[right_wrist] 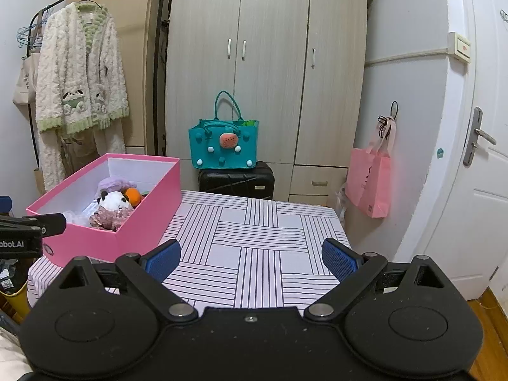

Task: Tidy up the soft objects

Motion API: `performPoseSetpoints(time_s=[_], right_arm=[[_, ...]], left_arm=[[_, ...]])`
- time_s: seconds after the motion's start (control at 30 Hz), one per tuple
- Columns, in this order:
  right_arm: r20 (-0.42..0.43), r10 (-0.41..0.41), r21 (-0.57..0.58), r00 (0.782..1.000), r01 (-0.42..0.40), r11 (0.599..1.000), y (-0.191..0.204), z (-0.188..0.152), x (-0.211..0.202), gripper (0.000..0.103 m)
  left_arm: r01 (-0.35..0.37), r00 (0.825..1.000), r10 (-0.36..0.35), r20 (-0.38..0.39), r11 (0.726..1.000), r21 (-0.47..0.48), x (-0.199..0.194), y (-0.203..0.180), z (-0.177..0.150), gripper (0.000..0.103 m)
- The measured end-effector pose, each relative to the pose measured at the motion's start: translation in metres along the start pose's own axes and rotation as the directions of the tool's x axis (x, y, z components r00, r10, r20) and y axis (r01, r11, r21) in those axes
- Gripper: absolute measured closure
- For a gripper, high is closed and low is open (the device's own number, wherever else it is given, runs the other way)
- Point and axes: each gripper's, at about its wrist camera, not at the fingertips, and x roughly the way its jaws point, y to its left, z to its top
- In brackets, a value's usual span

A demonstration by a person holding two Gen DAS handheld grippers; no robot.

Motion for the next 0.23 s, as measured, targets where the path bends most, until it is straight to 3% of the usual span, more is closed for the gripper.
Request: performPoseSetpoints(time_s=[0.23], right_arm=[[0.0, -0.002, 0.002, 1.0, 0.002, 1.0, -0.0009, 0.0, 0.0008, 0.005]], left_arm=[[-0.001, 1.0, 0.001, 0.002, 1.0, -0.003, 0.0007, 0.0014, 0.0009, 0.002]])
